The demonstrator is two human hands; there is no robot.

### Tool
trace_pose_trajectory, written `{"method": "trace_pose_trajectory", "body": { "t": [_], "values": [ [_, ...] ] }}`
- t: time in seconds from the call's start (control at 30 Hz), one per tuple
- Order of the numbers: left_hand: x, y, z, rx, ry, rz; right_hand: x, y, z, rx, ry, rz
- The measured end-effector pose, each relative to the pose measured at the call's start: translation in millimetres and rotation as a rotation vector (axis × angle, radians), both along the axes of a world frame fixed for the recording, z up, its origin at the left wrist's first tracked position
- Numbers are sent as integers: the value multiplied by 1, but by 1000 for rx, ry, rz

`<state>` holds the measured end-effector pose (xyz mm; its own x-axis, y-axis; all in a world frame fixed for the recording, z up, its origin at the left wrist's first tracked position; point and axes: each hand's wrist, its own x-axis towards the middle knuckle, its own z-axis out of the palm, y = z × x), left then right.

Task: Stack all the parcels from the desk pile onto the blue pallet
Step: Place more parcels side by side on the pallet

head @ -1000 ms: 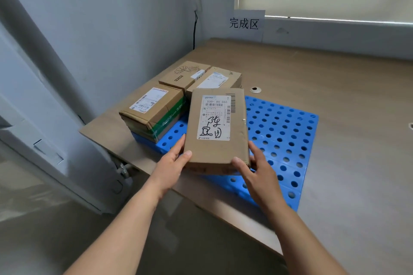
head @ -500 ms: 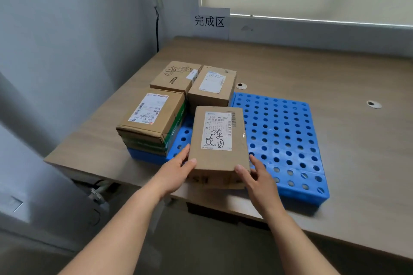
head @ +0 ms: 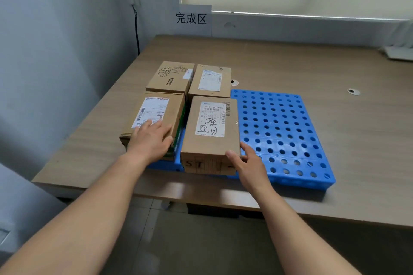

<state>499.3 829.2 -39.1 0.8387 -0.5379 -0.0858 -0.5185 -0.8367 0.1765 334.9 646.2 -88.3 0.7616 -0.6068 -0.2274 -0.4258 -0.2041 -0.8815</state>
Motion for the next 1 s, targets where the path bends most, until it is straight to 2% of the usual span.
{"method": "trace_pose_trajectory", "body": {
  "t": [0.3,0.53,1.0],
  "values": [
    [3,5,-4,-35,29,-4,27,11,0,-62,-15,-2],
    [3,6,0,32,55,-29,35,9,-6,-93,-3,-16],
    [-5,4,3,20,-6,-12,36,7,-4,-95,9,15]
  ]
}}
